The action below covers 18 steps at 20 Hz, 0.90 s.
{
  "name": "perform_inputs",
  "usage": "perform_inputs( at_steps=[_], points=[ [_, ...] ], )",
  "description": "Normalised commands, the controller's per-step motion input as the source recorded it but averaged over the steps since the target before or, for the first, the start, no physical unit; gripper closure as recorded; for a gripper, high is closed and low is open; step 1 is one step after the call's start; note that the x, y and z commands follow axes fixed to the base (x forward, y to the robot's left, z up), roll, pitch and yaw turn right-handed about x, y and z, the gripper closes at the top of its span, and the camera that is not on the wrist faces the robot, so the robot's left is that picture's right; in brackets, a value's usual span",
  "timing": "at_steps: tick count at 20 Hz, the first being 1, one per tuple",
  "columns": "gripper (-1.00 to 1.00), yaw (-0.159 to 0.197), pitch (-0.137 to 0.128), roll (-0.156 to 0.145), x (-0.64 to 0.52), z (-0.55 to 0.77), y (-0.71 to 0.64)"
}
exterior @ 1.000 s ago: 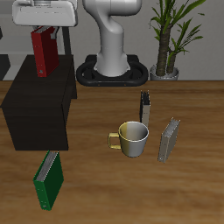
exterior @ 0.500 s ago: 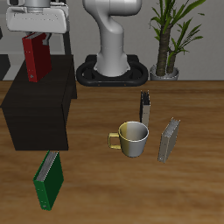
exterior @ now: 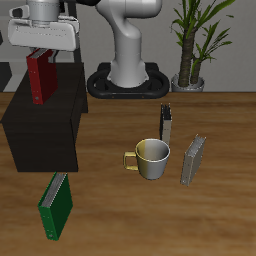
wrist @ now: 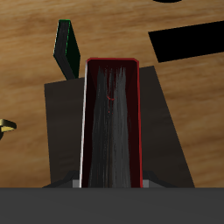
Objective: Place the red book upright on top of the shelf
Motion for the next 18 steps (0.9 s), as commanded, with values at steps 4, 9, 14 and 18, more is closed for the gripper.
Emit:
perform_inputs(
  at_steps=[4, 9, 14, 18],
  points=[
    [1.00, -0.027, 0.038, -0.072, 0.11, -0.27, -0.07],
    [-1.00, -0.060, 0.042, -0.091, 0.05, -0.14, -0.12],
    [-1.00, 0.010, -0.014, -0.007, -0.04, 0.05, 0.04],
    [-1.00, 0.007, -0.008, 0.007, -0.02, 0.06, 0.06]
  ],
)
